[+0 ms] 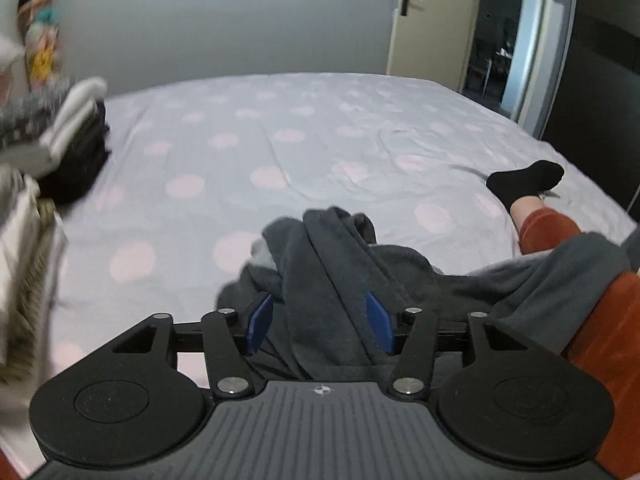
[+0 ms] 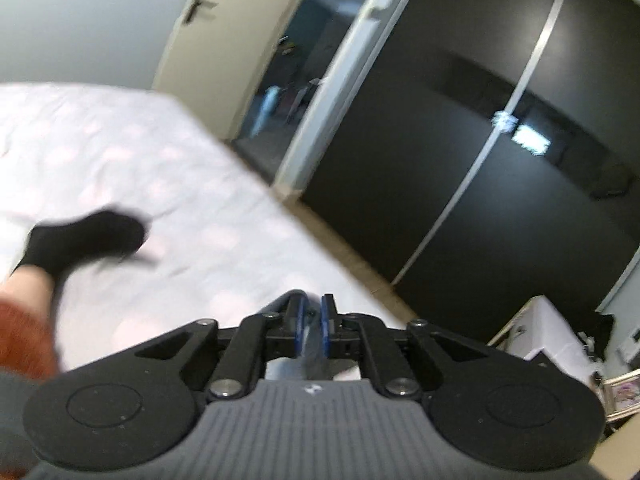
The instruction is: Fold clothes
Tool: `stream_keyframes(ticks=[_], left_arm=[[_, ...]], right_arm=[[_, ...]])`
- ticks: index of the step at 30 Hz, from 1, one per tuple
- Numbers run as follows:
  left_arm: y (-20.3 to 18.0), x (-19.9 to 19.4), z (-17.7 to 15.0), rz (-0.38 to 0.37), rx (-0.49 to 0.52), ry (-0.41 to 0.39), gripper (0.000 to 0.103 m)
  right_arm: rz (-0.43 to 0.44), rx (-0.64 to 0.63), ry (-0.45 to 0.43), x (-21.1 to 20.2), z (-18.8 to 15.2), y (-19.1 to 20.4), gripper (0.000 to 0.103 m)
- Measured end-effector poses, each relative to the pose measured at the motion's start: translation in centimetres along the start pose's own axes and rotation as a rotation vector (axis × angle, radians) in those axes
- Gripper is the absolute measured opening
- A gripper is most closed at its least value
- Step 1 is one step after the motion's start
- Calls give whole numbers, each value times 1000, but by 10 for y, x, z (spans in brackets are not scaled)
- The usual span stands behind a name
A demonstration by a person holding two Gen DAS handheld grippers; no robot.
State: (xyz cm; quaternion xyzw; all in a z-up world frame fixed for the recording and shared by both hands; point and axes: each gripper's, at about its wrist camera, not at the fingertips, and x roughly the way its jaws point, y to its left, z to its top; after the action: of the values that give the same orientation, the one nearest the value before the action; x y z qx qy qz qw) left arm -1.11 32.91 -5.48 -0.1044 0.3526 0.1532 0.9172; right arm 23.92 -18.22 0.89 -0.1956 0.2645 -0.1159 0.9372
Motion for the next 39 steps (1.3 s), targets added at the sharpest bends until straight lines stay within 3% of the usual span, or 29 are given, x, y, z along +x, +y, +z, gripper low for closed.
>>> stream_keyframes(ticks=[1, 2, 3, 6, 8, 10, 11, 12, 16, 19, 22, 25, 29, 31, 33, 35, 37, 39], left_arm=[[1, 4, -2, 10, -16, 9, 64], [3, 8, -4, 20, -32, 18, 64], [6, 12, -8, 33, -51, 28, 64], [7, 23, -16, 61, -116, 52, 63], [8, 31, -23, 79, -160, 72, 57], [7, 35, -30, 87, -185, 76, 28], [7, 33, -32, 87, -191, 68, 22], [7, 32, -35, 87, -198, 60, 10], [8, 7, -37, 108, -197, -5, 3], [10, -18, -37, 154, -178, -29, 3], [15, -37, -46, 198, -157, 21, 3], [22, -45, -69, 245, -156, 140, 3], [26, -41, -99, 247, -190, 276, 4], [27, -40, -109, 254, -211, 274, 5], [30, -51, -108, 254, -244, 191, 6], [33, -61, -107, 255, -276, 107, 17], [39, -59, -98, 243, -286, 85, 30], [44, -56, -89, 231, -296, 62, 37]], right_arm=[[15, -22, -10, -6, -4, 9, 19], [32, -45, -23, -12, -8, 18, 32], [63, -66, -51, -21, -11, 26, 39], [164, -137, -131, -47, -18, 52, 43], [245, -191, -176, -64, -22, 72, 46], [347, -236, -188, -82, -24, 98, 47], [399, -260, -189, -93, -27, 113, 48], [451, -283, -186, -101, -26, 128, 49], [658, -373, -175, -136, -17, 196, 54], [781, -450, -171, -162, -17, 240, 58], [867, -531, -153, -178, -10, 286, 61], [920, -578, -119, -191, -15, 316, 62], [976, -572, -28, -190, -20, 341, 64], [993, -559, 11, -188, -22, 347, 64], [1004, -546, 32, -188, -24, 350, 64], [1017, -535, 39, -186, -25, 352, 65], [1039, -522, 41, -187, -26, 351, 65], [1062, -503, 43, -188, -26, 349, 66]])
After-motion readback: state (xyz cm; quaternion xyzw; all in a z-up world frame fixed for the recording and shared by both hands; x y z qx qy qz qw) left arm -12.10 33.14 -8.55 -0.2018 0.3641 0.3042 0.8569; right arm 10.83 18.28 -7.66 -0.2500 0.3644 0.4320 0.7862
